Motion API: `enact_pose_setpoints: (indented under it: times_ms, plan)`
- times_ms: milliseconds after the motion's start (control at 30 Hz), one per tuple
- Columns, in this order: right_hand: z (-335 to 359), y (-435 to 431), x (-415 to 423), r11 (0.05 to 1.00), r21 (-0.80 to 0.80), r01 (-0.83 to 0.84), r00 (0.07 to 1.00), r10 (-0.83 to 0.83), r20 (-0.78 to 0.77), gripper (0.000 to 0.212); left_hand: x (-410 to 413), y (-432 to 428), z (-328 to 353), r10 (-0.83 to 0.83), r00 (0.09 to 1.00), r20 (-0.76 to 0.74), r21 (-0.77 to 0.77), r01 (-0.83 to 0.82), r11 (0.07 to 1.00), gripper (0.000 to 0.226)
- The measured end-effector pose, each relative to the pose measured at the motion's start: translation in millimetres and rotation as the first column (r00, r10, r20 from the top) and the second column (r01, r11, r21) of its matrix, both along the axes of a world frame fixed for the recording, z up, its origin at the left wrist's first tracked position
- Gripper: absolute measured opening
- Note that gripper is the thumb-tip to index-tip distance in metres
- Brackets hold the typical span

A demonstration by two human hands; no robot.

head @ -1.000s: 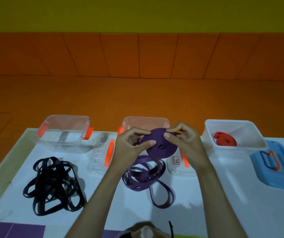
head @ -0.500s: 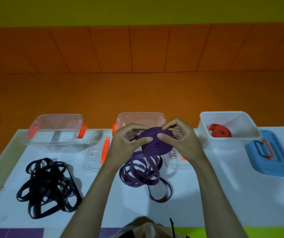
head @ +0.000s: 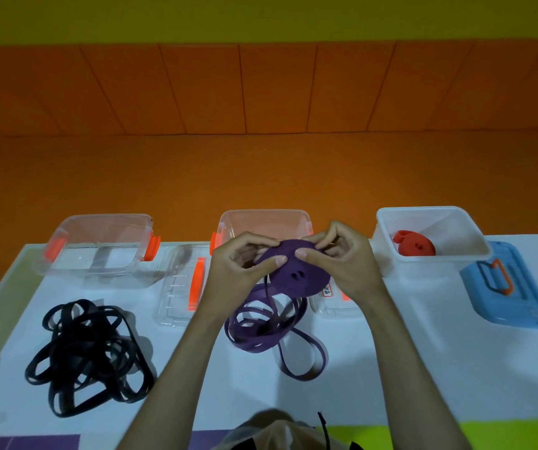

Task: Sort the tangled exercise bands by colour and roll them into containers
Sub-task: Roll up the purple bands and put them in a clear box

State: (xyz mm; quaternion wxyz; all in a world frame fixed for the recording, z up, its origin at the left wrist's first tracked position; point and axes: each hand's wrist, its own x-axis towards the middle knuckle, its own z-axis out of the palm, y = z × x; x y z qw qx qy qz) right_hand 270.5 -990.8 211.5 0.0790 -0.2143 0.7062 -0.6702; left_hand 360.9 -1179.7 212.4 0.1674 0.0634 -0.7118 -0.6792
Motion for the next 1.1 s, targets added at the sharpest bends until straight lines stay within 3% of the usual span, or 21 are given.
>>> enact_pose_setpoints:
  times_ms: [167,300,400,500,667,800,900,1100]
  plan:
    - [7.1,-6.0,-1.2,0.996,-0.088,0.018,1.000,-0.016,0.024,0.016,1.5,-7.8,-2.2,-0.083,0.996,0.029,0.064,0.081,0.995,0.039]
    - [2.6,-9.6,-1.6,0.993,-0.082,-0.085,0.994,0.090,0.063,0.020,-2.3,-18.7,3.5,-0.039,0.999,0.019,0.020,0.039,0.999,0.037]
    - [-1.4,-12.4,-6.0,0.995,-0.084,-0.051,0.997,0.056,0.061,0.027,-6.4,-19.3,2.3,0.017,1.000,0.003,-0.019,-0.017,1.000,0.031]
    - [1.3,-19.5,-9.0,0.997,-0.071,-0.029,0.999,0.032,0.039,0.026,-5.4,-23.5,-3.6,0.006,1.000,0.022,0.018,-0.006,1.000,0.031]
    - [-2.8,-29.1,-12.9,0.986,-0.048,-0.162,0.983,0.166,0.078,0.024,-3.4,-33.8,-8.4,0.033,0.999,0.030,0.086,-0.035,0.996,0.036]
    - [-6.1,-37.8,-17.1,0.996,-0.028,-0.080,0.996,0.081,0.037,0.027,-6.3,-31.3,-11.3,0.104,0.994,0.021,0.042,-0.105,0.994,0.030]
    - [-2.5,-42.2,-16.9,0.998,-0.019,-0.063,0.998,0.063,0.031,0.023,-6.6,-33.0,-13.7,0.081,0.995,0.055,0.045,-0.084,0.995,0.030]
    - [-4.6,-37.2,-20.9,0.981,0.045,-0.188,0.978,0.183,0.102,0.022,-10.1,-35.3,-13.6,0.048,0.997,0.068,0.072,-0.053,0.996,0.032]
